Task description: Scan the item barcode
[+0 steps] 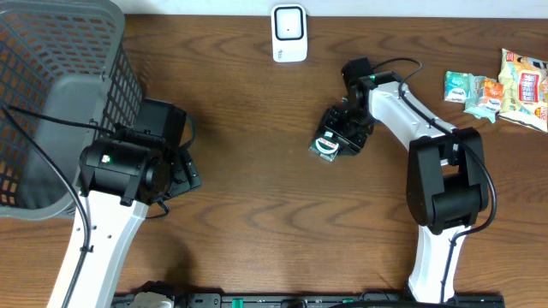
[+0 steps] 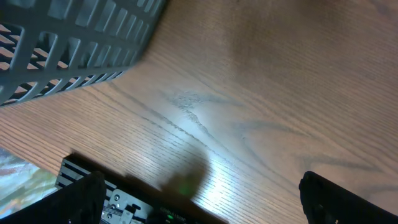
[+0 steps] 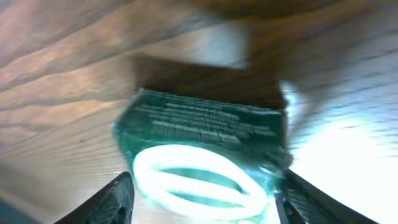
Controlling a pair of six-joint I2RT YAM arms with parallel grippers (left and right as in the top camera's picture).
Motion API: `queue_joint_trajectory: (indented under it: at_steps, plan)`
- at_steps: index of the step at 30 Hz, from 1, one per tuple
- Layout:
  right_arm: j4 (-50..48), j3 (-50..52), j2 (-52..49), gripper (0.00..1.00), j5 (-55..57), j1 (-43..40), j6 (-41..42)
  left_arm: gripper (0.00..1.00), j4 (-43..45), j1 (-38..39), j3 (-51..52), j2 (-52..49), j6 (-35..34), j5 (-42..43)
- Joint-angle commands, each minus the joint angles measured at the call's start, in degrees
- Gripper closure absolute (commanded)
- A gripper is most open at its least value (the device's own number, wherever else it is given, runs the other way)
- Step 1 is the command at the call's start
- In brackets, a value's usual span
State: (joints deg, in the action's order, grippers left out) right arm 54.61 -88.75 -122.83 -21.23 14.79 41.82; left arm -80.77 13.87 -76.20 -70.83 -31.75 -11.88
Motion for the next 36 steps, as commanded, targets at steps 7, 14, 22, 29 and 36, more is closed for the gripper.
queue_joint_trajectory:
  at_steps: [7,14,22,29,36]
  plan:
    - [0.2,0.3,1.4,0.28,8.4,2.4,-0.7,0.02,-0.2,-0.3,0.0,0.1,-0.7,0.3]
    - [0.0,0.3,1.4,0.28,17.1,4.6,-0.1,0.03,-0.2,-0.3,0.0,0.1,-0.7,0.3]
    - [0.3,0.4,1.4,0.31,24.2,7.8,1.4,0.02,-0.2,-0.3,0.0,0.1,-0.7,0.3]
    - [-0.2,0.4,1.0,0.29,24.4,9.3,1.4,0.02,-0.2,-0.3,0.0,0.1,-0.7,0.3]
    - [-0.2,0.6,0.5,0.36,24.1,8.9,1.4,0.02,-0.2,-0.3,0.0,0.1,-0.7,0.3]
